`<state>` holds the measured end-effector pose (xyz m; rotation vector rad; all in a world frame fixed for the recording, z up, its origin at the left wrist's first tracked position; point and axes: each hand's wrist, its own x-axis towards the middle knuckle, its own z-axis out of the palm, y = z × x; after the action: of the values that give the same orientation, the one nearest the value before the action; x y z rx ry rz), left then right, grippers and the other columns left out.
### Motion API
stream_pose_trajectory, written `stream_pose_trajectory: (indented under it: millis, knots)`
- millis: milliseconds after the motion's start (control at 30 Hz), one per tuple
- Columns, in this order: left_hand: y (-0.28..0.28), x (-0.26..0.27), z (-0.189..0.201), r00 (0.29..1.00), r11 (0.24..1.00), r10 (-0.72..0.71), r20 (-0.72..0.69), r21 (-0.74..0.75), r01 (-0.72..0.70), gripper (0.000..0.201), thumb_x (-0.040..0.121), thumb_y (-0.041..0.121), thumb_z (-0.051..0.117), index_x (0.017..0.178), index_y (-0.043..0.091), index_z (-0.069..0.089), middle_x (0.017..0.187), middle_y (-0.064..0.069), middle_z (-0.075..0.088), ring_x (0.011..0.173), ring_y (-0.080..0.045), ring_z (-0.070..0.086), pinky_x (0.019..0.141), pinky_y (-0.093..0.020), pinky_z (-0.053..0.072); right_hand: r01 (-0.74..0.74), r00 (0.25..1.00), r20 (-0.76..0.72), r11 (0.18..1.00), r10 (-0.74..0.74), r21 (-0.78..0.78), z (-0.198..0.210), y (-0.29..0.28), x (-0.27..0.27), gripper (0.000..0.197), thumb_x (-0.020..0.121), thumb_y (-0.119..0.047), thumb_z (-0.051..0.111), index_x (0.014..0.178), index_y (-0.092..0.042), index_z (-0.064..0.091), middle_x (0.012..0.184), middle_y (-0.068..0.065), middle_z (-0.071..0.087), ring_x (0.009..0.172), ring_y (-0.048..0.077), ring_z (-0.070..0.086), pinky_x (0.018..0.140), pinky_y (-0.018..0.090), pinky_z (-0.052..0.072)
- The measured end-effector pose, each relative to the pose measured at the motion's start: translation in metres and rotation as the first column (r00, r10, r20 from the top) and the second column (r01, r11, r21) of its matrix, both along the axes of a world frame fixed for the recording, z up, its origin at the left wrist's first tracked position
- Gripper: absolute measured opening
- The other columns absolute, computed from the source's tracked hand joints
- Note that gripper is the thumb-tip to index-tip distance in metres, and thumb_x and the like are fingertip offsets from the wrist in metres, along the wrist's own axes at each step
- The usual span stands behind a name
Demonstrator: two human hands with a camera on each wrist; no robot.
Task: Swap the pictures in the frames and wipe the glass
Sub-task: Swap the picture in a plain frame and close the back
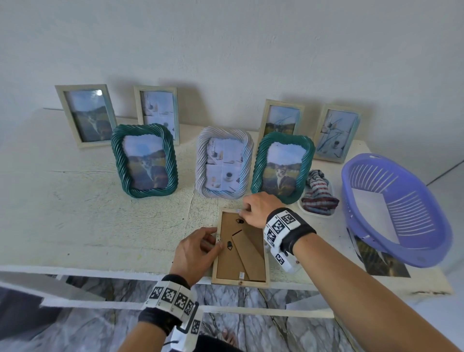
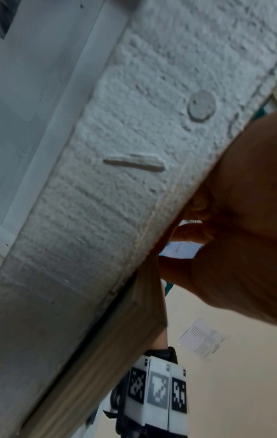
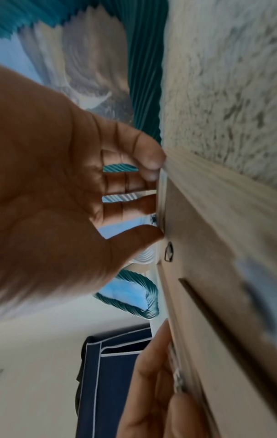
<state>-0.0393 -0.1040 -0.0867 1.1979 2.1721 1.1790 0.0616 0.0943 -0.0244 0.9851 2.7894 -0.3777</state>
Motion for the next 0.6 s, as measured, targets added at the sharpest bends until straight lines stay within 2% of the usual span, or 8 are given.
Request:
stream_pose_trajectory:
  millis: [133, 167, 233, 300, 333, 400, 500, 600]
  knots:
    - [0.0, -0.001, -0.002, 1.0, 1.0, 0.016, 0.0, 0.011, -0.016, 0.031, 0.083, 0.033, 0.074, 0.112, 0.025, 0.065, 0.083, 0.015, 0.064, 0.072, 0.0, 0.062, 0.063, -0.008, 0.047, 0.053, 0.999, -0.009, 0.998, -0.053, -0.026, 0.003, -0.001, 0.0, 0.026, 0.087, -0.039, 0.058, 0.071, -0.019, 0.053, 0.073, -0.002, 0.06, 0.071, 0.022, 0.059, 0.061, 0.027, 0.041]
    - [0.001, -0.001, -0.002, 1.0, 1.0, 0.022, 0.003, 0.013, -0.022, 0.031, 0.083, 0.033, 0.074, 0.112, 0.025, 0.066, 0.083, 0.015, 0.064, 0.071, 0.0, 0.062, 0.063, -0.007, 0.047, 0.053, 0.998, -0.018, 0.998, -0.054, -0.042, 0.004, -0.002, 0.002, 0.022, 0.087, -0.039, 0.058, 0.077, -0.019, 0.058, 0.077, -0.001, 0.062, 0.075, 0.022, 0.061, 0.063, 0.028, 0.042]
    - [0.0, -0.001, -0.003, 1.0, 1.0, 0.026, 0.007, 0.014, -0.026, 0.03, 0.083, 0.033, 0.074, 0.111, 0.025, 0.066, 0.083, 0.015, 0.064, 0.07, 0.0, 0.06, 0.063, -0.006, 0.046, 0.029, 0.999, -0.042, 0.996, -0.033, -0.083, 0.006, -0.005, 0.009, 0.023, 0.088, -0.038, 0.058, 0.1, -0.019, 0.062, 0.096, 0.002, 0.064, 0.089, 0.024, 0.062, 0.07, 0.03, 0.046]
    - [0.0, -0.001, -0.003, 1.0, 1.0, 0.027, 0.013, 0.016, -0.027, 0.03, 0.083, 0.032, 0.074, 0.111, 0.026, 0.066, 0.082, 0.015, 0.063, 0.07, 0.001, 0.059, 0.062, -0.005, 0.043, -0.045, 0.997, -0.069, 0.997, 0.04, -0.066, 0.011, -0.012, 0.022, 0.034, 0.09, -0.038, 0.055, 0.118, -0.017, 0.056, 0.109, 0.006, 0.058, 0.097, 0.025, 0.059, 0.078, 0.033, 0.048]
    - [0.001, -0.001, -0.003, 0.999, 0.999, 0.027, 0.019, 0.016, -0.027, 0.03, 0.083, 0.032, 0.074, 0.111, 0.027, 0.065, 0.082, 0.015, 0.063, 0.071, 0.001, 0.059, 0.062, -0.005, 0.043, -0.078, 0.993, -0.091, 0.996, 0.074, -0.033, 0.016, -0.02, 0.029, 0.033, 0.092, -0.037, 0.053, 0.117, -0.016, 0.054, 0.108, 0.005, 0.055, 0.095, 0.024, 0.057, 0.076, 0.033, 0.048]
    - [0.001, -0.002, -0.003, 0.999, 1.0, 0.026, 0.024, 0.013, -0.027, 0.031, 0.083, 0.032, 0.074, 0.112, 0.028, 0.065, 0.083, 0.014, 0.064, 0.07, 0.001, 0.059, 0.06, -0.006, 0.043, -0.129, 0.982, -0.138, 0.992, 0.127, -0.002, 0.023, -0.041, 0.045, 0.022, 0.095, -0.036, 0.048, 0.101, -0.016, 0.055, 0.096, 0.0, 0.05, 0.086, 0.018, 0.051, 0.07, 0.029, 0.044]
    - [0.001, -0.002, -0.005, 1.0, 1.0, 0.026, 0.012, 0.014, -0.026, 0.033, 0.082, 0.033, 0.075, 0.113, 0.026, 0.065, 0.083, 0.016, 0.064, 0.065, -0.002, 0.061, 0.06, -0.008, 0.045, -0.168, 0.982, -0.098, 0.984, 0.162, -0.056, 0.025, -0.081, 0.07, 0.032, 0.095, -0.045, 0.036, 0.081, -0.019, 0.051, 0.083, -0.008, 0.045, 0.074, 0.005, 0.038, 0.063, 0.015, 0.034]
    - [0.001, -0.002, -0.006, 0.999, 0.999, 0.032, 0.006, 0.02, -0.032, 0.033, 0.082, 0.034, 0.075, 0.113, 0.026, 0.066, 0.083, 0.017, 0.064, 0.066, -0.002, 0.062, 0.06, -0.01, 0.047, -0.149, 0.986, -0.087, 0.988, 0.144, -0.047, 0.009, -0.112, 0.086, 0.038, 0.093, -0.053, 0.039, 0.078, -0.021, 0.053, 0.079, -0.01, 0.047, 0.066, 0.003, 0.036, 0.058, 0.016, 0.028]
